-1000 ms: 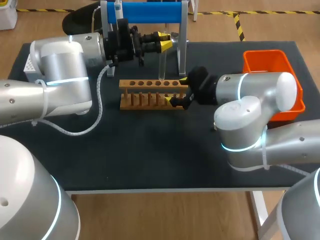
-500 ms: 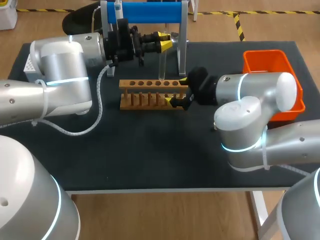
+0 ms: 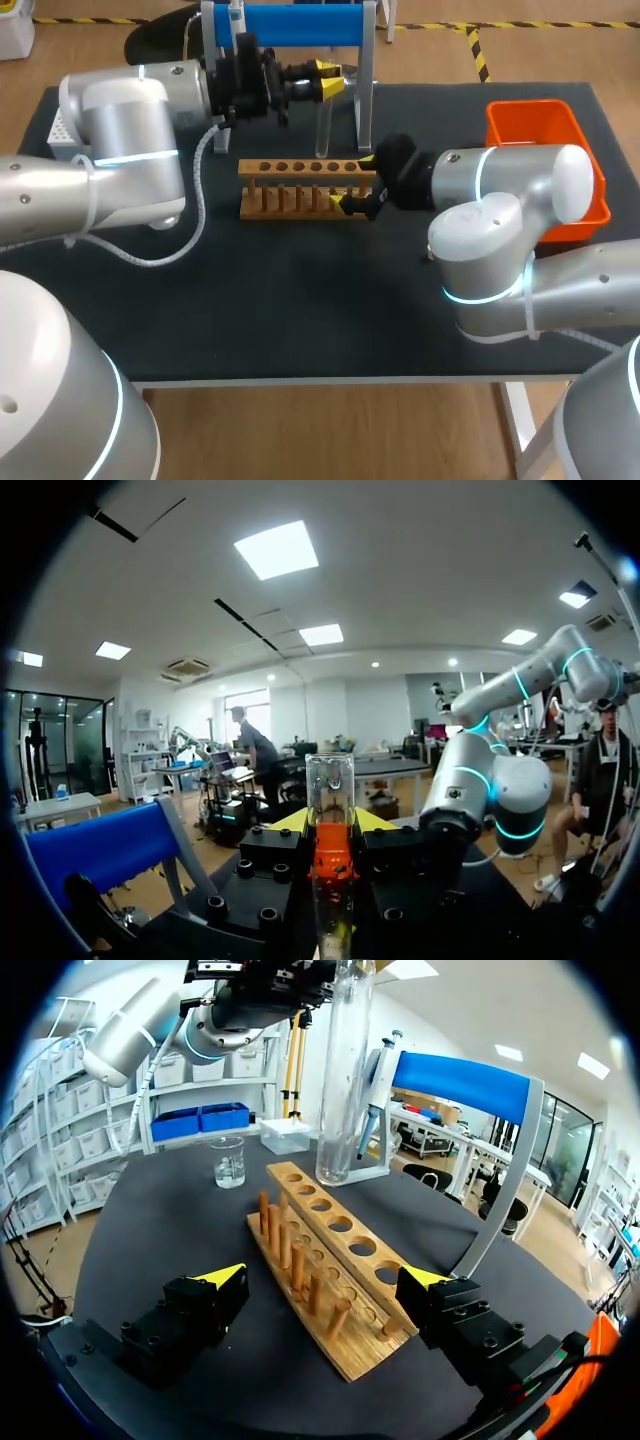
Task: Invert the test tube, pick up the pipette, mount the tip to pipette, aspirate from beaker and dispense into the tube, eject the tip, return the pipette, and cap with the stopper.
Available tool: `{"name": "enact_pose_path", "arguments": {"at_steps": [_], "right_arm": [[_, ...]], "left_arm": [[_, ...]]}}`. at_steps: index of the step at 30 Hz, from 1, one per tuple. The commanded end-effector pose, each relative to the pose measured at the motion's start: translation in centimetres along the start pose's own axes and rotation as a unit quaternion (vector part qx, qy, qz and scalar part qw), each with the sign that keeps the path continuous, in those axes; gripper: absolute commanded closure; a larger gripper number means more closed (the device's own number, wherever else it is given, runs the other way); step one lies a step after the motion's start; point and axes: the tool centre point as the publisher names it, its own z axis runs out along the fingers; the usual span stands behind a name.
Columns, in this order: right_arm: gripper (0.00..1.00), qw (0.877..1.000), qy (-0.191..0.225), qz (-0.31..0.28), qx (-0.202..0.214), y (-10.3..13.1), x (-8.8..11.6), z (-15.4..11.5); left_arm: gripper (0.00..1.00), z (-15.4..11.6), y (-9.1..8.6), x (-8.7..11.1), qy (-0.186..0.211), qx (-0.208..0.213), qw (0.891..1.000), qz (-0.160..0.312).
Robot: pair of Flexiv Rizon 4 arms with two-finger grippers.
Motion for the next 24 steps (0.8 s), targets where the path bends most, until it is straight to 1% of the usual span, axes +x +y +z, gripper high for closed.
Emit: {"name": "enact_pose_path", "arguments": {"at_steps": [1, 12, 24], "right_arm": [[0.0, 1.0, 0.001, 0.0, 0.002, 0.1, 0.0, -0.1], [0.0, 1.0, 0.001, 0.0, 0.002, 0.1, 0.0, -0.1], [0.0, 1.0, 0.001, 0.0, 0.002, 0.1, 0.0, -0.1]], "left_arm": [[1.0, 0.2, 0.3, -0.4, -0.004, 0.004, 1.0, 0.0], [1.0, 0.1, 1.9, -0.9, -0.013, 0.016, 1.0, -0.012], [1.0, -0.2, 2.8, -0.8, -0.017, 0.02, 0.999, -0.021]]}}
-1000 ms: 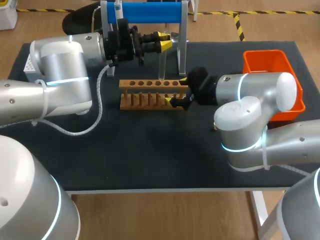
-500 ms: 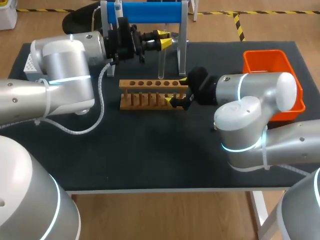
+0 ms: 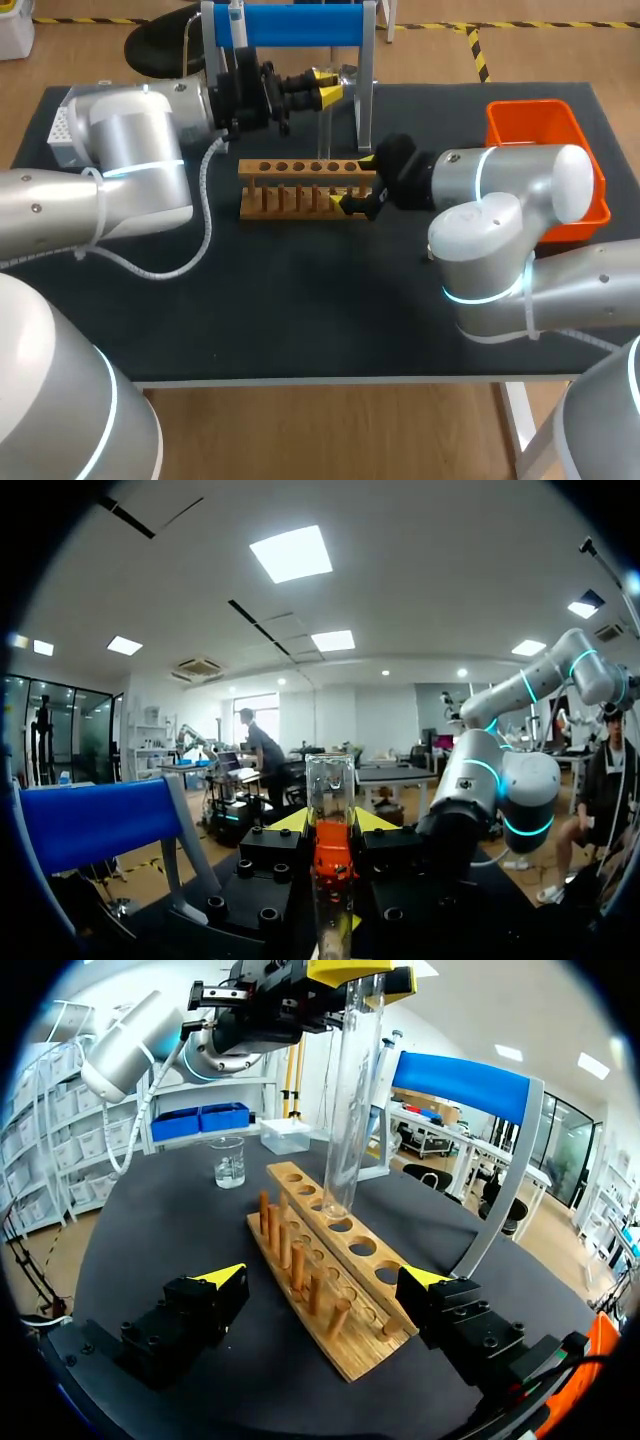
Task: Invert the test tube, pick up the pipette, mount the tip to pipette, aspirate from beaker and dispense into the tube, eject the tip, return the pipette, and cap with the stopper.
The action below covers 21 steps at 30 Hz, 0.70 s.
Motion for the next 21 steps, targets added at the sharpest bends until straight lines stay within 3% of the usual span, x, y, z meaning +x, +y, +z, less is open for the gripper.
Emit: {"name": "enact_pose_path", "arguments": {"at_steps": [1, 21], "right_arm": [[0.0, 1.0, 0.001, 0.0, 0.002, 0.1, 0.0, -0.1], [0.0, 1.0, 0.001, 0.0, 0.002, 0.1, 0.0, -0.1]], "left_arm": [[1.0, 0.0, 0.3, -0.1, 0.001, 0.001, 1.0, 0.0], [1.0, -0.5, 1.6, -0.6, 0.002, 0.001, 1.0, 0.001]]}}
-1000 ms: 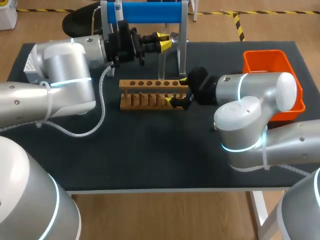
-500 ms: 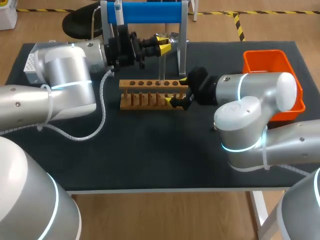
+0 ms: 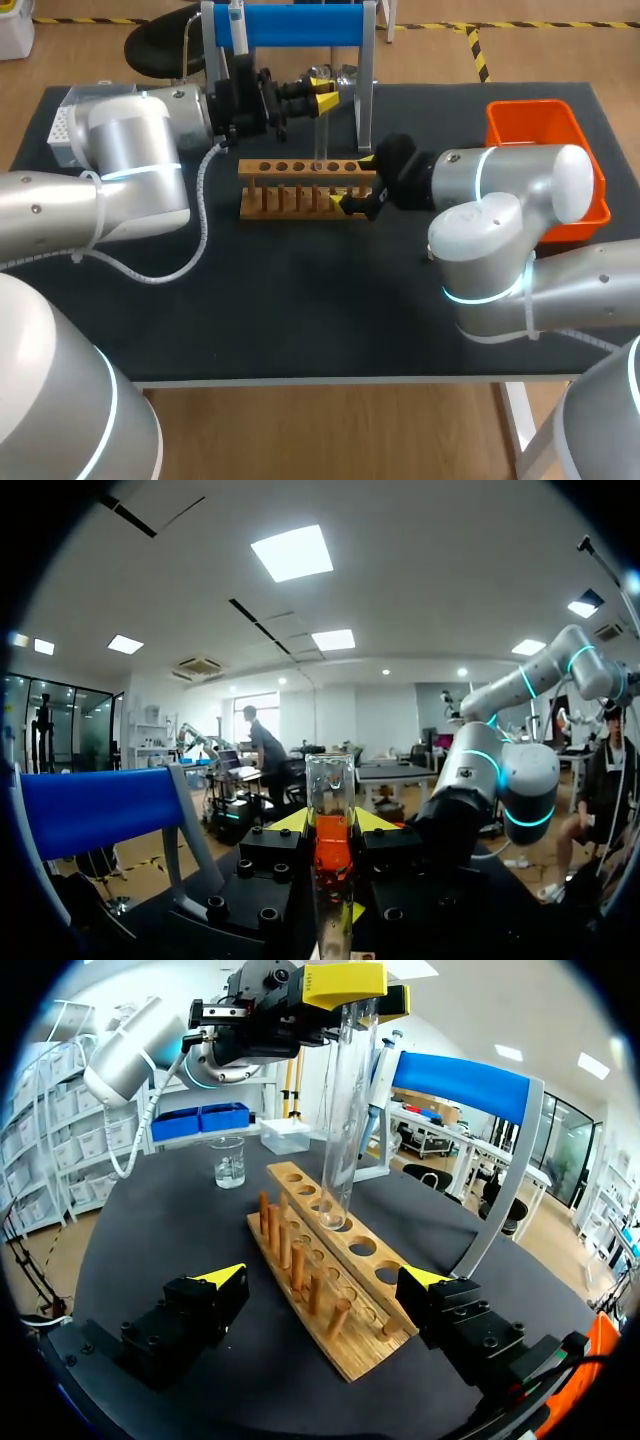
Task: Invert the test tube, pick up the pipette, mount the tip to pipette, aspirate from beaker and dispense into the tube, eject the tip, return the pipette, and cap with the stopper.
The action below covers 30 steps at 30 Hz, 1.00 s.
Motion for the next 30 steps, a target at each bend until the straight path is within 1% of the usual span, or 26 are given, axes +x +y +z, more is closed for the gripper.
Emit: {"name": "enact_pose_path", "arguments": {"at_steps": [1, 22, 30], "right_arm": [[0.0, 1.0, 0.001, 0.0, 0.002, 0.1, 0.0, -0.1], [0.0, 1.0, 0.001, 0.0, 0.002, 0.1, 0.0, -0.1], [0.0, 1.0, 0.001, 0.0, 0.002, 0.1, 0.0, -0.1]], "left_arm": [[1.0, 0.1, 0.4, -0.3, 0.002, 0.002, 1.0, 0.001], [1.0, -0.3, 1.8, -0.7, -0.004, 0.005, 1.0, 0.004], [1.0, -0.2, 1.8, -0.9, -0.004, 0.01, 1.0, 0.016]]}}
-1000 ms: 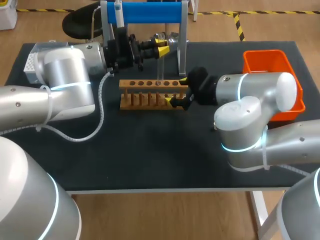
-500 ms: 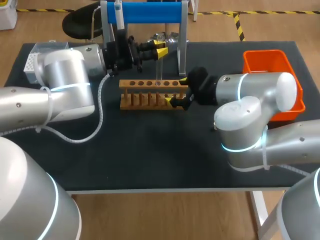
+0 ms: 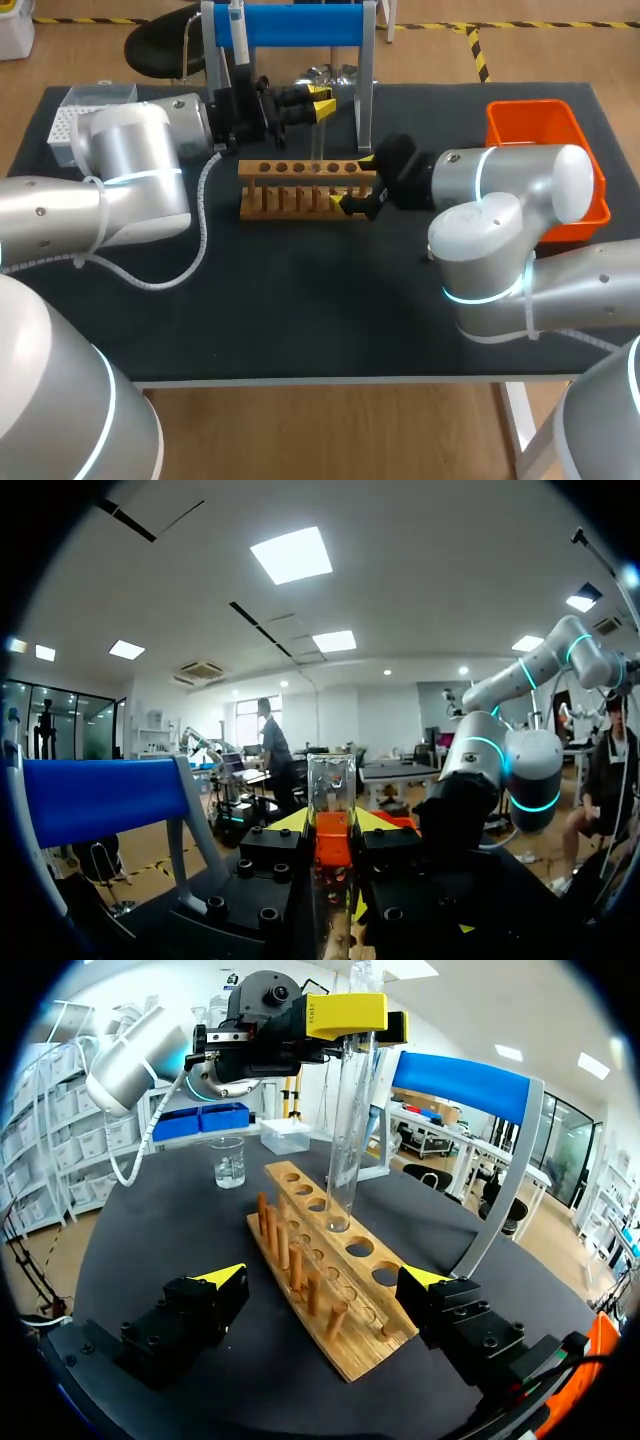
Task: Invert the test tube, pick up the pipette, mount the tip to pipette, aspirate from beaker and dispense into the tube, eject the tip, return the pipette, and cap with the stopper.
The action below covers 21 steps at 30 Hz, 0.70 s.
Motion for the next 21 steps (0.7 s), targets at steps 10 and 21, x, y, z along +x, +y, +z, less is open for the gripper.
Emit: {"name": "enact_pose_path", "arguments": {"at_steps": [10, 21], "right_arm": [[0.0, 1.0, 0.001, 0.0, 0.002, 0.07, -0.02, -0.09], [0.0, 1.0, 0.001, 0.0, 0.002, 0.07, -0.02, -0.09]], "left_arm": [[1.0, 0.32, 0.27, -0.36, 0.003, 0.007, 1.0, 0.013], [1.0, -0.22, 0.42, -0.22, 0.004, -0.015, 1.0, 0.006]]}}
